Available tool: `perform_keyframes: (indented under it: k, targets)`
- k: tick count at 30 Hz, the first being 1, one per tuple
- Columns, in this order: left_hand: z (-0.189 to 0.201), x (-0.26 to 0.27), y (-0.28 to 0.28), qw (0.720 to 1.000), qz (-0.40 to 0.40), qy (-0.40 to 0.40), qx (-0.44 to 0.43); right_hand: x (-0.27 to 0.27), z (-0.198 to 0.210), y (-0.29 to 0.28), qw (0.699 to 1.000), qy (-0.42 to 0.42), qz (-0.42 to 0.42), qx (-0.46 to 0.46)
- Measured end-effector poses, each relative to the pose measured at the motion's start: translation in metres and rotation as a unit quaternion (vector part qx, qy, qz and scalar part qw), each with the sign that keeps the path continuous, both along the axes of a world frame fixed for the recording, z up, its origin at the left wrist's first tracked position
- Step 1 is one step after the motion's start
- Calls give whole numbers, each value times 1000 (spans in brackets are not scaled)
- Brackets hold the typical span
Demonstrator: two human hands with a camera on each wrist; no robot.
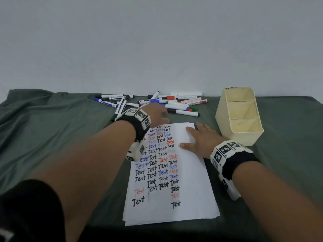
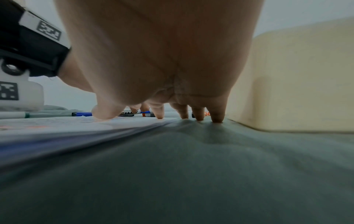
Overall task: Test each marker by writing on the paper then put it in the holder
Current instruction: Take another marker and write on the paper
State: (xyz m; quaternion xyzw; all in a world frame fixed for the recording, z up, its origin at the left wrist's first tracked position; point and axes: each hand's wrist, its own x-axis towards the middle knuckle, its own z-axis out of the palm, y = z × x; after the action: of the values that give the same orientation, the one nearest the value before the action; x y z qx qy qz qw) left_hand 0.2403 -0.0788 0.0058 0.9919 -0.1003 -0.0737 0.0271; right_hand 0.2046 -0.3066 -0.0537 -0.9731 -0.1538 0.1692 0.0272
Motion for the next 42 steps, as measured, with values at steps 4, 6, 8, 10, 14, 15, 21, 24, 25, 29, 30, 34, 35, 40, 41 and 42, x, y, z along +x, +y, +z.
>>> perform_keyframes:
  k: [4, 6, 8, 10, 14, 15, 21, 24, 25, 29, 30, 34, 35, 40, 41, 42]
  targets:
    - [-12, 10, -22, 1000, -21, 3, -13, -2, 2, 1, 1000, 0, 3, 0]
    - [-16, 16, -27, 999, -36, -7, 5, -3, 3, 1, 1000, -1, 3, 0]
    - [-20, 21, -29, 999, -40, -16, 14, -5, 5, 2, 1000, -1, 2, -1]
    - [-23, 25, -30, 999, -37, -26, 22, -7, 7, 3, 1000, 1, 0, 0]
    - [-25, 33, -29, 996, -32, -57, 62, -10, 13, 3, 1000, 2, -2, 10]
    - [-24, 33, -30, 995, -34, -64, 63, -11, 14, 4, 1000, 1, -4, 14]
    - [-22, 33, -29, 997, -43, -52, 32, -13, 17, 3, 998, -34, -4, 46]
    - [-17, 29, -23, 996, -51, -49, 46, -14, 17, 2, 996, -62, -1, 65]
    - [-15, 27, -20, 997, -52, -46, 47, -14, 18, 2, 995, -66, -2, 71]
    - [-8, 15, -10, 998, -47, -38, 14, -16, 20, 1, 991, -101, 5, 86]
    - [-6, 11, -7, 998, -50, -38, 3, -16, 21, 1, 990, -111, 8, 90]
    - [2, -6, 3, 995, -66, -53, -45, -16, 25, 1, 983, -162, 15, 82]
    - [1, -11, 4, 994, -75, -59, -60, -16, 25, 1, 981, -173, 20, 79]
    - [-2, -34, 1, 985, -118, -63, -107, -13, 27, 2, 985, -150, 26, 84]
    - [-2, -38, -1, 984, -120, -62, -115, -13, 27, 2, 985, -147, 31, 80]
    - [-3, -41, -3, 984, -118, -58, -124, -13, 28, 2, 985, -148, 37, 79]
